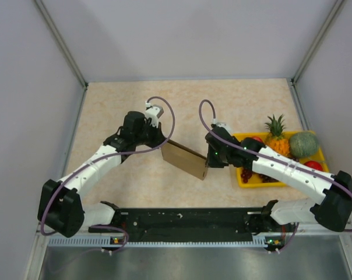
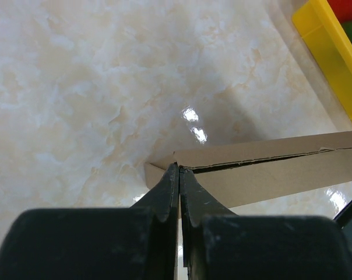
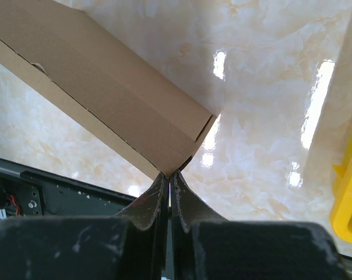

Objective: Fold the paper box

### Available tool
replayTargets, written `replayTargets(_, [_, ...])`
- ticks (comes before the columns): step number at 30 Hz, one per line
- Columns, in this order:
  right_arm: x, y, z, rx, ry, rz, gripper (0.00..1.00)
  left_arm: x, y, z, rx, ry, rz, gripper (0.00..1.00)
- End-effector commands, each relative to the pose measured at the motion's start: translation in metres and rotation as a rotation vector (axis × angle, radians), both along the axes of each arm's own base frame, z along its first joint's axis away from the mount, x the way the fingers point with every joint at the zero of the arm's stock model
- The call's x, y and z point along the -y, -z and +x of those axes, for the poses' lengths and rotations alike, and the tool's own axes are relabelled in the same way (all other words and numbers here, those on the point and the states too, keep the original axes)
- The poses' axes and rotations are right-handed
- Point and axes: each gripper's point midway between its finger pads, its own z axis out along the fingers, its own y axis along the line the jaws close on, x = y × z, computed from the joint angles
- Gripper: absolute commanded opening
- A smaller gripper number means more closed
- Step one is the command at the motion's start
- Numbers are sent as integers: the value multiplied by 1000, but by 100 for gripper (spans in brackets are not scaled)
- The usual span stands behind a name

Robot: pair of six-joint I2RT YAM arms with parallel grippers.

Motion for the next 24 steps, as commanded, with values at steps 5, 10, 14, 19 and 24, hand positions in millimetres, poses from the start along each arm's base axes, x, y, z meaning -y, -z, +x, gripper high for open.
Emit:
replayTargets(5, [-1, 4, 14, 22, -12, -26, 0, 25, 5, -31, -124, 38, -122, 0])
replayTargets(10, [-7, -6, 15, 56, -99, -33, 0, 17, 18, -38, -94, 14, -129, 0])
replayTargets(14, [-8, -23, 16, 119, -181, -26, 4, 13, 22, -38, -58, -2, -129, 0])
replayTargets(19, [-9, -45, 12, 182, -265, 4, 13, 11, 28, -38, -53, -8, -120, 0])
replayTargets(24, [-9, -80, 2, 279, -388, 59, 46, 10, 32, -39, -62, -11, -112, 0])
